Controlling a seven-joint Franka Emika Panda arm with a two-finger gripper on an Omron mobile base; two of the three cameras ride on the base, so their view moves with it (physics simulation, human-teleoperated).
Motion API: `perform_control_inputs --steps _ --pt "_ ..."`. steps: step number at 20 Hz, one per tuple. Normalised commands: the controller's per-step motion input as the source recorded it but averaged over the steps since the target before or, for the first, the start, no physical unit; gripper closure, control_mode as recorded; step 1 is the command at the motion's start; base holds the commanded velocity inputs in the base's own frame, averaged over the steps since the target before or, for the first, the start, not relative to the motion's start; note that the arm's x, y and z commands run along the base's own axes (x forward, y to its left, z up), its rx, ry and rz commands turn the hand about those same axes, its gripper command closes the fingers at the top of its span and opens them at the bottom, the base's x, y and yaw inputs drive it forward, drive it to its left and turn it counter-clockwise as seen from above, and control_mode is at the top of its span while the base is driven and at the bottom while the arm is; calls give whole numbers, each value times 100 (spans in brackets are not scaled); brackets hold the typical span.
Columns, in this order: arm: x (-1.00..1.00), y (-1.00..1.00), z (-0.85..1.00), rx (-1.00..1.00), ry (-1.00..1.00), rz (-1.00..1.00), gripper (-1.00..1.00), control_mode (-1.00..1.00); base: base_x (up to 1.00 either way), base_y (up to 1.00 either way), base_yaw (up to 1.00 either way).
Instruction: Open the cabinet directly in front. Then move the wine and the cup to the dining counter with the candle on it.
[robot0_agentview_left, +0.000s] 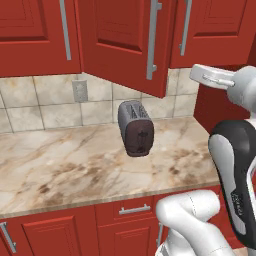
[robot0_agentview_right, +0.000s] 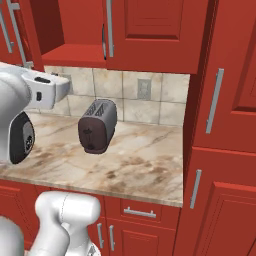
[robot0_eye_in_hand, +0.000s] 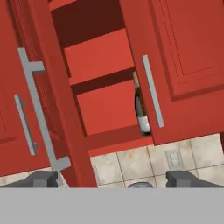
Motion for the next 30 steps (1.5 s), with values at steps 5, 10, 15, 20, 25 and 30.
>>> perform_control_inputs --steps 5,10,15,20,25,30 --pt "3 -52 0 9 0 29 -100 -100 0 0 0" --pt "13 -5 0 1 0 16 -100 -100 0 0 0" --pt "36 1 0 0 0 6 -100 -100 0 0 0" --pt "75 0 0 3 0 8 -100 -100 0 0 0" --pt "52 23 0 2 0 14 -100 -100 0 0 0" --pt "30 60 0 0 1 18 -100 -100 0 0 0"
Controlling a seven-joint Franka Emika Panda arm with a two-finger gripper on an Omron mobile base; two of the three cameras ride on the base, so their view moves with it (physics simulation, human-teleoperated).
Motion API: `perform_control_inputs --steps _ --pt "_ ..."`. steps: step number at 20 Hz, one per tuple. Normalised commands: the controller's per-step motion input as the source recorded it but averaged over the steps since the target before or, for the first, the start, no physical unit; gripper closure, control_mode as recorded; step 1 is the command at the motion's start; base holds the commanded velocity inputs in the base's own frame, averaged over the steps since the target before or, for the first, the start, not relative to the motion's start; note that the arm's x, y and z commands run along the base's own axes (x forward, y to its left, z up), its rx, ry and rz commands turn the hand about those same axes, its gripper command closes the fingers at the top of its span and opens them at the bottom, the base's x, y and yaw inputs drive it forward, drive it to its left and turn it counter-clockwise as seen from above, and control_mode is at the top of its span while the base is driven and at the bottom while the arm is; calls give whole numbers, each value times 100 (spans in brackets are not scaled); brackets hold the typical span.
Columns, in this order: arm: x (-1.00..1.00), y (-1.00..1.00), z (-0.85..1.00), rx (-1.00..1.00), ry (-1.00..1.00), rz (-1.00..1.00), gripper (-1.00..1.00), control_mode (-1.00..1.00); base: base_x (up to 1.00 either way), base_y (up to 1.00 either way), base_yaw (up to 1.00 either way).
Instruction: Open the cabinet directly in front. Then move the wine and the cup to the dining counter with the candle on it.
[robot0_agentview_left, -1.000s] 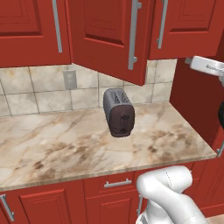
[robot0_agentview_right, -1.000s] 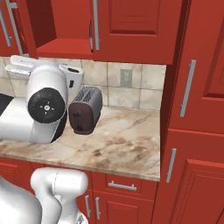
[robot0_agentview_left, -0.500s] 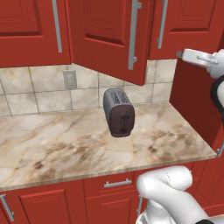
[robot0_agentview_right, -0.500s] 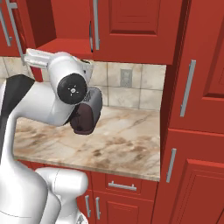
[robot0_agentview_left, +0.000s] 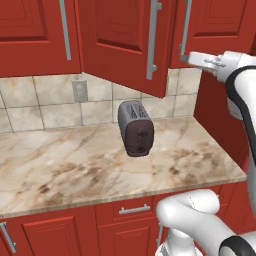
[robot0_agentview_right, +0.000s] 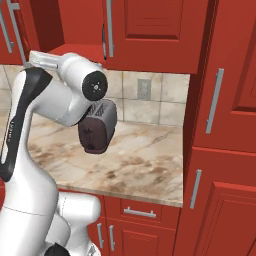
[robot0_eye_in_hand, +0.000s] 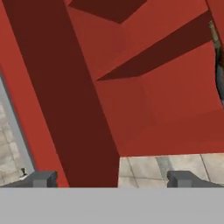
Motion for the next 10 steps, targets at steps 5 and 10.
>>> perform_control_inputs --steps 5,10 --pt "12 70 0 0 2 21 -100 -100 0 0 0" --pt "0 94 0 0 0 24 -100 -100 0 0 0"
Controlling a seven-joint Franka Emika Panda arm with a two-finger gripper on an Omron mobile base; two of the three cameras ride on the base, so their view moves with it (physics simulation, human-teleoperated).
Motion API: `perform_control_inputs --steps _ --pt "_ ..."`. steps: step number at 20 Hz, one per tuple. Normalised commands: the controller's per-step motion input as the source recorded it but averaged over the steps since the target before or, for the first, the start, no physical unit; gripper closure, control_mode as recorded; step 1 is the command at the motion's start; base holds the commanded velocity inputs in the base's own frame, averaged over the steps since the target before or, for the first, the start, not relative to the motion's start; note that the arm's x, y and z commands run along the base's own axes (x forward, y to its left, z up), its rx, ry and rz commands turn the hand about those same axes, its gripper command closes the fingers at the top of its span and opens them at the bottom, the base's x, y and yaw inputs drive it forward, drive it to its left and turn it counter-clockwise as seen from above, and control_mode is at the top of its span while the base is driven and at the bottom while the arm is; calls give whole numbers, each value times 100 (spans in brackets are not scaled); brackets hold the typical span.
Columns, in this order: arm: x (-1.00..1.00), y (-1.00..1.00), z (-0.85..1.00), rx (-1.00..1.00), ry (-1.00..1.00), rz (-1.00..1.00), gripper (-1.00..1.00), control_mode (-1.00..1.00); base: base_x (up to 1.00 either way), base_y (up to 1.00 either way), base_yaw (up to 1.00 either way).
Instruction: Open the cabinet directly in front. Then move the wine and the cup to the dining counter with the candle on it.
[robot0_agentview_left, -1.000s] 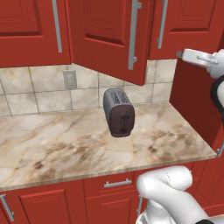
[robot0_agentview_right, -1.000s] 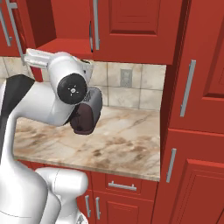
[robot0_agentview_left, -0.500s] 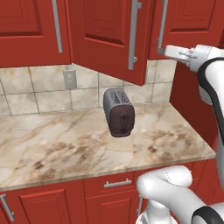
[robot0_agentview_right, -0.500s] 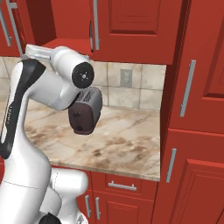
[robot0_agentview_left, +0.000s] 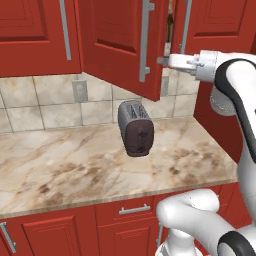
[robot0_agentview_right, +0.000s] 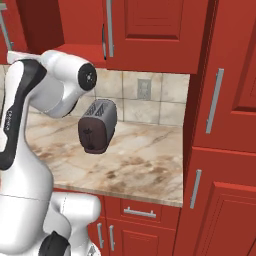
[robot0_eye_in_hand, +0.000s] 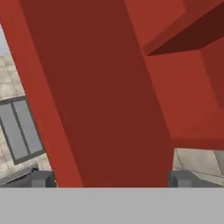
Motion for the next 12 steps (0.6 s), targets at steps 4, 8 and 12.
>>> perform_control_inputs --steps 4,8,12 --pt "0 100 0 0 0 27 -100 -100 0 0 0" --pt "2 100 -7 0 0 29 -100 -100 0 0 0" --pt "12 100 -17 0 0 26 -100 -100 0 0 0"
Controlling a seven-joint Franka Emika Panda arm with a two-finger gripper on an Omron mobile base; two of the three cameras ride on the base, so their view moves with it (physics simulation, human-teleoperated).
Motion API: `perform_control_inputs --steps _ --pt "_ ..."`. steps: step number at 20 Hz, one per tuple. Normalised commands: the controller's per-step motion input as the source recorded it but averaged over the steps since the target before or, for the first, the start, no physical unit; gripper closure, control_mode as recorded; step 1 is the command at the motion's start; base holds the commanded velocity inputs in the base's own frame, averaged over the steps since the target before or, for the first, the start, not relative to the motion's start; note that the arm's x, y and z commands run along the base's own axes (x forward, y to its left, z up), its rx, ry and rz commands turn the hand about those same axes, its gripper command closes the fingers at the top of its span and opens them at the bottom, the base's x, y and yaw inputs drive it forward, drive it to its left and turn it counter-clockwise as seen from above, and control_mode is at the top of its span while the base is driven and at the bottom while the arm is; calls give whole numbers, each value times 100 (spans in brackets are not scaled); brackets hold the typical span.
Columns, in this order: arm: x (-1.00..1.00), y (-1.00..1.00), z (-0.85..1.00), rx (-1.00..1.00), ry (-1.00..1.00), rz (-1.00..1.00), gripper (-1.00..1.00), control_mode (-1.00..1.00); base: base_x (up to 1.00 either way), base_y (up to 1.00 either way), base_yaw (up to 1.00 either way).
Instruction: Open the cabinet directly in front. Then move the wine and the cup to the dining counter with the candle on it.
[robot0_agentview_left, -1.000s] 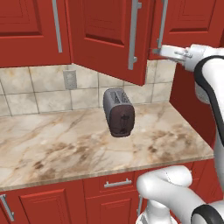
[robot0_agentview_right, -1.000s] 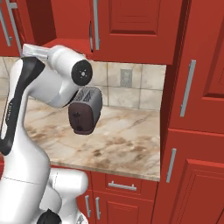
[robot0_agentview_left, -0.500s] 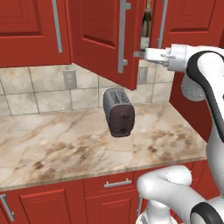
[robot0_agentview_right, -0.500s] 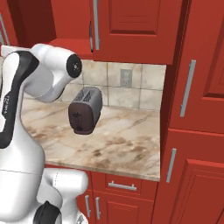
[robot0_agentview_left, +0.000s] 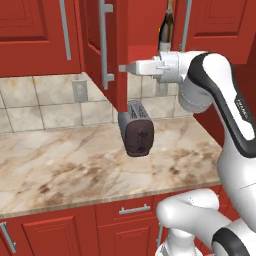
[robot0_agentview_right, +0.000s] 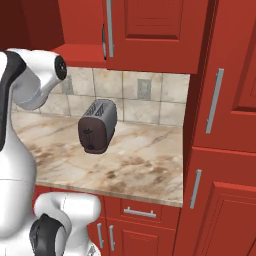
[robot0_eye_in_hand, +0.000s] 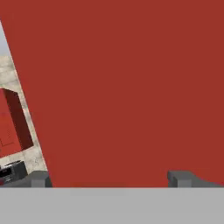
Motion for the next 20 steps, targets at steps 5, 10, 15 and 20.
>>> perform_control_inputs --steps 5,10,15,20 --pt "11 100 -17 1 -3 21 -100 -100 0 0 0" --pt "3 44 -3 6 0 5 -100 -100 0 0 0" --pt "0 -29 10 0 0 0 -100 -100 0 0 0" --pt "-24 -78 49 0 -2 -9 -100 -100 0 0 0"
